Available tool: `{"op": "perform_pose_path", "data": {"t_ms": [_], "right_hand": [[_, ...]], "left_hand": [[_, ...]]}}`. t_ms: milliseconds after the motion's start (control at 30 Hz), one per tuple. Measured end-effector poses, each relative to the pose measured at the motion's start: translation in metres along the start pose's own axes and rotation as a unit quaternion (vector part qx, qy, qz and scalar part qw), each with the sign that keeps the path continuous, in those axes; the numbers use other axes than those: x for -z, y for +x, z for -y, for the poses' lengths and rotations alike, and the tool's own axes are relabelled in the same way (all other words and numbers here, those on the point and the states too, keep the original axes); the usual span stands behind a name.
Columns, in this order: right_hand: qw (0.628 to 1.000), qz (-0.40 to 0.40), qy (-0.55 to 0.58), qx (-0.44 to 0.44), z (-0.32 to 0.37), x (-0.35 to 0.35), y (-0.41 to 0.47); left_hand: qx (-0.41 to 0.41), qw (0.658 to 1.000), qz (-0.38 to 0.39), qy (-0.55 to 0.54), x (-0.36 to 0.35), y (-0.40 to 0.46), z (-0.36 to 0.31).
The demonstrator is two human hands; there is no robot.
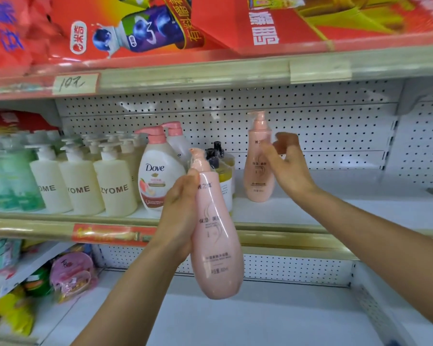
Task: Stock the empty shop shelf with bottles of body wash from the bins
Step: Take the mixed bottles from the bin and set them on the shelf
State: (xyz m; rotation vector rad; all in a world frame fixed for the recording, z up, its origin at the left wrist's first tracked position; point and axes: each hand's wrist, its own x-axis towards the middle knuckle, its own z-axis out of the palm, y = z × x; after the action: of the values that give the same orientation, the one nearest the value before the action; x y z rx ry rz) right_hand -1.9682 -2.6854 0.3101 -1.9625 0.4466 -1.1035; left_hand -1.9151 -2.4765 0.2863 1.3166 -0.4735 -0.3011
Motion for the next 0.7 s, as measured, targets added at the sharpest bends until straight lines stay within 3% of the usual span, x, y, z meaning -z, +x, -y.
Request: {"op": "perform_pose_path", "data": {"t_ms": [67,133,200,267,467,600,700], "right_hand": [[0.99,0.134,0.045,-0.011,0.015,0.006,-0.035],[0.942,0.323,0.051,-0.07,0.028,0.009,-0.067],[0.898,0.425,0.065,-0.093,0.033,0.007,-0.091],[0.902,0.414,0.083,-0.089,0.033,0.004,-0.103],[0.953,0.279,0.089,-0.073,0.018,0.011,-0.098],[0.981,0.132,0.122,-0.069,0.008,0.021,-0.068],[0.983,0.11,0.124,-0.074,-0.005,0.024,-0.045]], "left_hand": [[-0.009,1.0,0.003,0.003,-0.005,0.0,-0.002],[-0.032,0.999,0.004,0.001,-0.011,-0.002,-0.004],[-0.057,0.998,0.006,-0.004,-0.019,-0.005,-0.006],[-0.078,0.997,0.006,0.009,-0.024,-0.007,-0.006],[-0.186,0.975,0.01,0.12,-0.017,-0.001,0.007],[-0.21,0.947,-0.042,0.24,0.0,0.017,0.033],[-0.206,0.93,-0.043,0.302,-0.001,0.025,0.047]]}}
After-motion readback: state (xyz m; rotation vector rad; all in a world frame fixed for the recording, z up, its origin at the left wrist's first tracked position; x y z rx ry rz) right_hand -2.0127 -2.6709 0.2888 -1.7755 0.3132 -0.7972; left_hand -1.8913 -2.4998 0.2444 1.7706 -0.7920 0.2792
